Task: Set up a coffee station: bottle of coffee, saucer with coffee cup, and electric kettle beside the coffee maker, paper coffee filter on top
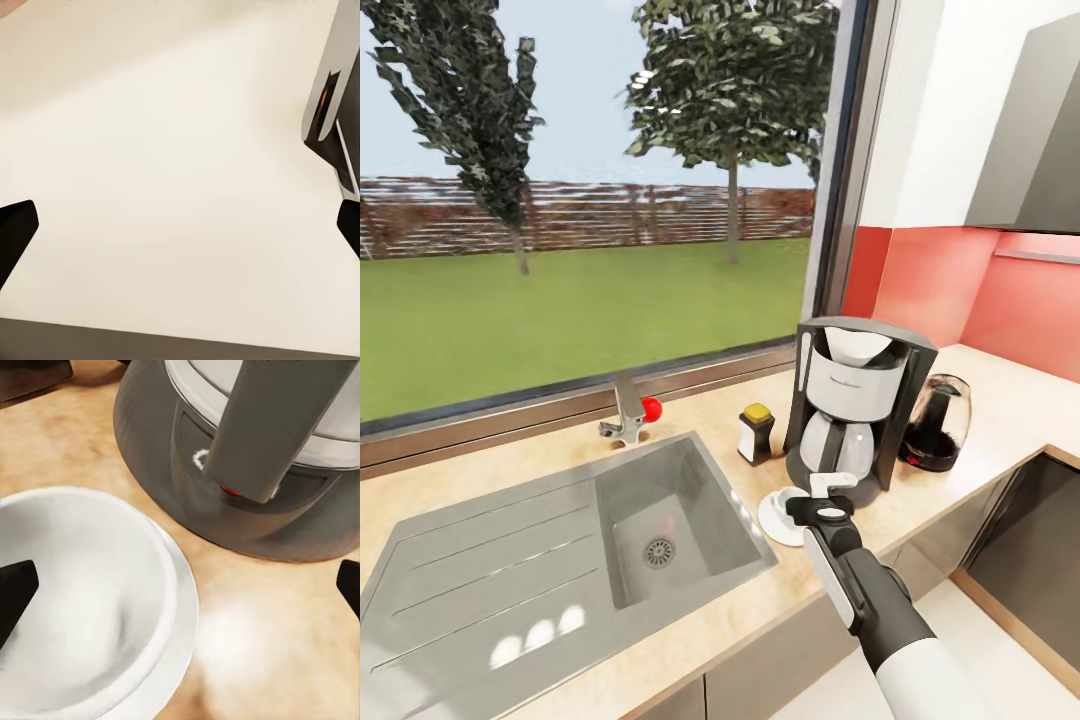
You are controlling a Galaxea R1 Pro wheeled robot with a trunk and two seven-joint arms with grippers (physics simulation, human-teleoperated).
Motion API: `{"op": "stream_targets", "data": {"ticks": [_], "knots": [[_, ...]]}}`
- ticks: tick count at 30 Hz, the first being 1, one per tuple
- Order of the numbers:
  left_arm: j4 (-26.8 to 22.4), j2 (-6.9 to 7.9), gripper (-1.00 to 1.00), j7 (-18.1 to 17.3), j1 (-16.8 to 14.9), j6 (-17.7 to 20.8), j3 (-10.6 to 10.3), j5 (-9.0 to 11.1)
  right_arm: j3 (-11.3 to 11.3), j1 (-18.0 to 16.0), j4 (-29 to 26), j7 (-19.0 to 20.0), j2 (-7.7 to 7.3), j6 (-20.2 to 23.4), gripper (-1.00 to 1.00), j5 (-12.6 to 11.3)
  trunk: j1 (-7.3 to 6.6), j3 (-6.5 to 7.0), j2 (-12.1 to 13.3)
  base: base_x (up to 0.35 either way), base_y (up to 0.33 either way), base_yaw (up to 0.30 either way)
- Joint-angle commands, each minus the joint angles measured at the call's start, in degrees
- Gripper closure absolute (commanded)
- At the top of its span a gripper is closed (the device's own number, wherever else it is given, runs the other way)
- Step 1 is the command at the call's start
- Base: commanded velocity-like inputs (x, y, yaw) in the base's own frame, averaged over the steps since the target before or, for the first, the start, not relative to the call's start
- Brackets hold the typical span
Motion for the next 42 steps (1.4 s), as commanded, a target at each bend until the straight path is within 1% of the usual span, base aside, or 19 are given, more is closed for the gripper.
{"op": "stream_targets", "data": {"ticks": [1,8,9,12,15,17,25,30,34,42], "knots": [[-0.1,0.0,-1.0,0.1,0.0,0.2,0.0,0.6,0.1,-0.1,0.0,-0.6,-0.02,0.1,-1.0,-0.6,0.04,-0.11,-0.1,0.0,0.0,0.0],[-0.2,0.0,-1.0,0.1,0.1,0.2,0.0,0.6,0.0,-0.1,-0.5,-0.6,0.02,0.2,-1.0,-0.6,0.04,-0.11,-0.1,0.0,0.0,0.0],[-0.2,0.0,-1.0,0.1,0.1,0.1,0.0,0.6,0.0,-0.1,-1.0,-0.6,0.04,0.3,-1.0,-0.7,0.04,-0.11,-0.1,0.0,0.0,0.0],[-0.2,0.0,-1.0,0.1,0.1,-0.1,0.0,0.6,0.0,-0.1,-5.6,-0.6,0.14,0.3,-1.0,-0.7,0.04,-0.11,-0.1,0.0,0.0,0.0],[-0.2,0.0,-1.0,0.1,0.1,-0.2,0.0,0.6,0.0,-0.1,-8.2,-0.6,0.21,0.4,-1.0,-0.7,0.04,-0.11,-0.1,0.0,0.0,0.0],[-0.2,0.0,-1.0,0.1,0.1,-0.3,0.0,0.6,0.1,-0.1,-9.2,-0.5,0.17,0.4,-1.0,-0.7,0.04,-0.11,-0.1,0.0,0.0,0.0],[-0.2,0.0,-1.0,0.1,0.1,-0.3,0.0,0.6,0.1,-0.1,-10.0,-0.5,0.16,0.4,-1.0,-0.7,0.04,-0.11,-0.1,0.0,0.0,0.0],[-0.2,-0.06,-1.0,0.1,0.1,-0.3,0.0,0.6,0.2,-0.1,-13.0,-0.5,0.14,0.4,-1.0,-0.7,0.04,0.15,-0.1,-0.005,0.0,0.0],[-0.2,-0.07,-1.0,0.1,0.1,-0.3,0.0,0.6,0.3,-0.1,-13.5,-0.5,0.1,0.4,-1.0,-0.7,0.04,0.44,-0.1,-0.183,0.0,0.0],[-0.2,-0.06,-1.0,0.1,0.1,-0.3,0.0,0.6,0.3,-0.1,-13.2,-0.5,0.07,0.4,-1.0,-0.6,0.04,0.61,-0.1,-0.32,0.0,0.0]]}}
